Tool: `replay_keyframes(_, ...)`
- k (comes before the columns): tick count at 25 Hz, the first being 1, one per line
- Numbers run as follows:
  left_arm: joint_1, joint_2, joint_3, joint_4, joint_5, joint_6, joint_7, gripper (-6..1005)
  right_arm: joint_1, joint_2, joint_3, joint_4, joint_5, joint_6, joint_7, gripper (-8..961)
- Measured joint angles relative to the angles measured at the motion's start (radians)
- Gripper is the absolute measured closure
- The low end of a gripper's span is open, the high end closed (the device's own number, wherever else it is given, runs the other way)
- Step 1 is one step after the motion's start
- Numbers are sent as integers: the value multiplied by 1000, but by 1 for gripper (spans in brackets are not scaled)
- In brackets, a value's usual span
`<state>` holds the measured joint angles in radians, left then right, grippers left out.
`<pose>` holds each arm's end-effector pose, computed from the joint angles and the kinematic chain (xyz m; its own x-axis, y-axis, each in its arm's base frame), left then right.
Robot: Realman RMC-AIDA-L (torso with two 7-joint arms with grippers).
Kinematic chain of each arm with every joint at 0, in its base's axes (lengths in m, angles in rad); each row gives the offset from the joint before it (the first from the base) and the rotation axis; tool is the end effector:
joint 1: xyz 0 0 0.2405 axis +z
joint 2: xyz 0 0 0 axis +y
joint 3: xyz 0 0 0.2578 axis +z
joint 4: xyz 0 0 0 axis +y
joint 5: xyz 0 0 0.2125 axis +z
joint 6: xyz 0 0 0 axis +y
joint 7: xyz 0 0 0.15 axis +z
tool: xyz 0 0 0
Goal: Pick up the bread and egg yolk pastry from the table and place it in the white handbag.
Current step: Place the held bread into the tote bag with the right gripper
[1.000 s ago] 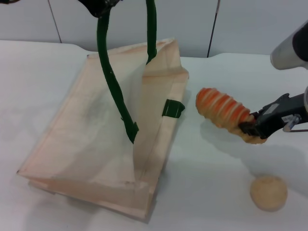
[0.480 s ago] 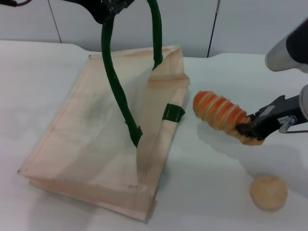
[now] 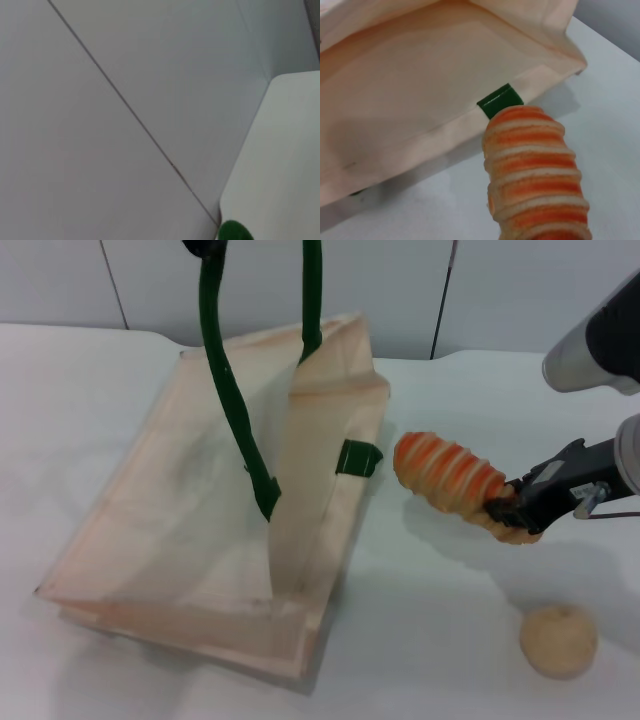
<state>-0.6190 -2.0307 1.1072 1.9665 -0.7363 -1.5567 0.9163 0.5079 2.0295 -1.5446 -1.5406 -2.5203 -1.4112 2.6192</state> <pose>-0.0578 0.3610 0.1331 1.0000 -0.0042 0.0002 -0.0029 -0.7196 -0.6944 0.1567 0.3559 -0.0019 0.8379 -0.5357 0.1048 -0.4281 -0.7639 -0.4829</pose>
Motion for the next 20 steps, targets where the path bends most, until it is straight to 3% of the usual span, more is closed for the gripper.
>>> replay_keyframes(11,-5,-2,-36,14,28,47,-3,861,7,0,0,4,0,0,-1,697)
replay_keyframes(20,-6,-1,1,1,38,40,-1,861,8,0,-4,-2,6,-4,-1,707)
